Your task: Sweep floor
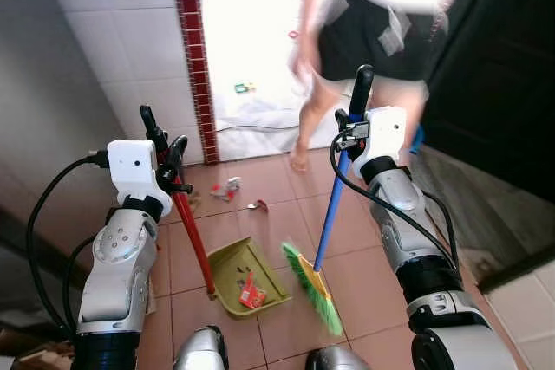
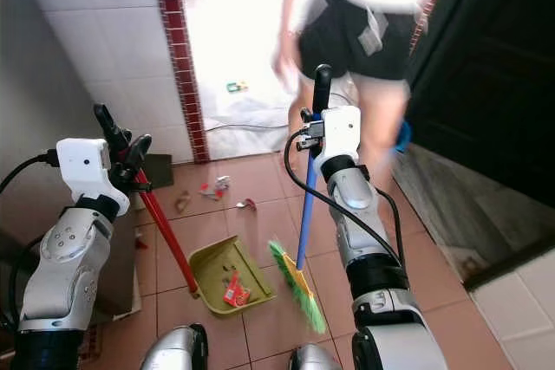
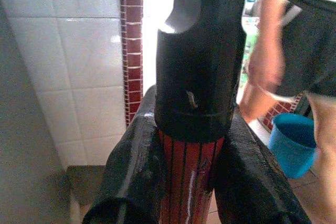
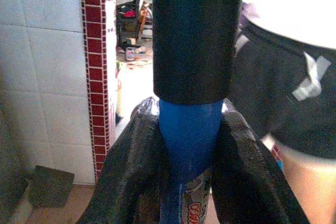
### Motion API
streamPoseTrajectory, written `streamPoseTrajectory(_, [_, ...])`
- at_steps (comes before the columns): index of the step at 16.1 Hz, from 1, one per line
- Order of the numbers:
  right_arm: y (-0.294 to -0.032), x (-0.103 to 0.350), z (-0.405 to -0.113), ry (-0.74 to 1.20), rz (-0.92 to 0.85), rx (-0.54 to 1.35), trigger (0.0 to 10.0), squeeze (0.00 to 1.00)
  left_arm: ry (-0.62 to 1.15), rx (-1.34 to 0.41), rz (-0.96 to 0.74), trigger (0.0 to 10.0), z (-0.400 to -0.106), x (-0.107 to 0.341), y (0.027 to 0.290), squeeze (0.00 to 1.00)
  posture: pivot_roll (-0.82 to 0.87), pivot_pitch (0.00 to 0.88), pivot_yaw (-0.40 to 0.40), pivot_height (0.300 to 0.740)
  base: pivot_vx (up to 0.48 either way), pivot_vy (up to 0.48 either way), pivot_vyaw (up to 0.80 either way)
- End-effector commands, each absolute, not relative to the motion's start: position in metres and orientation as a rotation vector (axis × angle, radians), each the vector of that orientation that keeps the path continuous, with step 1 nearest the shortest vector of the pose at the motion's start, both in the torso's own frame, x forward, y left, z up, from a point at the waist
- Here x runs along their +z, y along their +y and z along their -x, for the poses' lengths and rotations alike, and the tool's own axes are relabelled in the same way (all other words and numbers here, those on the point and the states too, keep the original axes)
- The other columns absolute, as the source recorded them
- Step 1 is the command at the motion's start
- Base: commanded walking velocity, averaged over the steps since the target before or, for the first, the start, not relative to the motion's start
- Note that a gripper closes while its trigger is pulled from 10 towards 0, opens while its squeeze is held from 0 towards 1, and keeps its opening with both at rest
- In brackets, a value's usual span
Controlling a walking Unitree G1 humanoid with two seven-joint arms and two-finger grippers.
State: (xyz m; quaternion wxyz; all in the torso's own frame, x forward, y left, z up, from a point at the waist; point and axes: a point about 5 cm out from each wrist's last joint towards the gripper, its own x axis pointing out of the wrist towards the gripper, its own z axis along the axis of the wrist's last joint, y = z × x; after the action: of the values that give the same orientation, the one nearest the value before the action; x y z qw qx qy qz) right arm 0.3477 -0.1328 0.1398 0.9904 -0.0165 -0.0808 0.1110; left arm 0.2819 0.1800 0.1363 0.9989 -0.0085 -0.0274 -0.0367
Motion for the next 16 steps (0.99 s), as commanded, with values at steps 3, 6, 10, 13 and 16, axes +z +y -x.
streamPoseTrajectory(3, [-0.131,0.151,-0.348,-0.204,0.031,0.241,10.0,0.00,-0.132,-0.086,0.011,10.0,-0.285,0.151,0.177,0.00,-0.05,0.055,-0.034,0.740,0.000,0.000,0.00])
streamPoseTrajectory(6, [-0.129,0.150,-0.348,-0.203,0.031,0.257,10.0,0.00,-0.128,-0.082,-0.007,10.0,-0.285,0.149,0.177,0.00,-0.05,0.058,-0.036,0.740,0.000,0.000,0.00])
streamPoseTrajectory(10, [-0.128,0.149,-0.346,-0.197,0.025,0.259,10.0,0.00,-0.190,-0.065,0.005,10.0,-0.285,0.160,0.183,0.00,-0.05,0.058,-0.035,0.740,0.141,0.000,0.00])
streamPoseTrajectory(13, [-0.127,0.148,-0.346,-0.195,0.018,0.262,10.0,0.00,-0.200,-0.063,0.007,10.0,-0.287,0.163,0.183,0.00,-0.05,0.058,-0.033,0.740,0.281,0.000,-0.53])
streamPoseTrajectory(16, [-0.127,0.147,-0.345,-0.194,0.020,0.264,10.0,0.00,-0.215,-0.070,0.015,10.0,-0.287,0.167,0.180,0.00,-0.05,0.059,-0.033,0.740,0.310,0.000,-0.15])
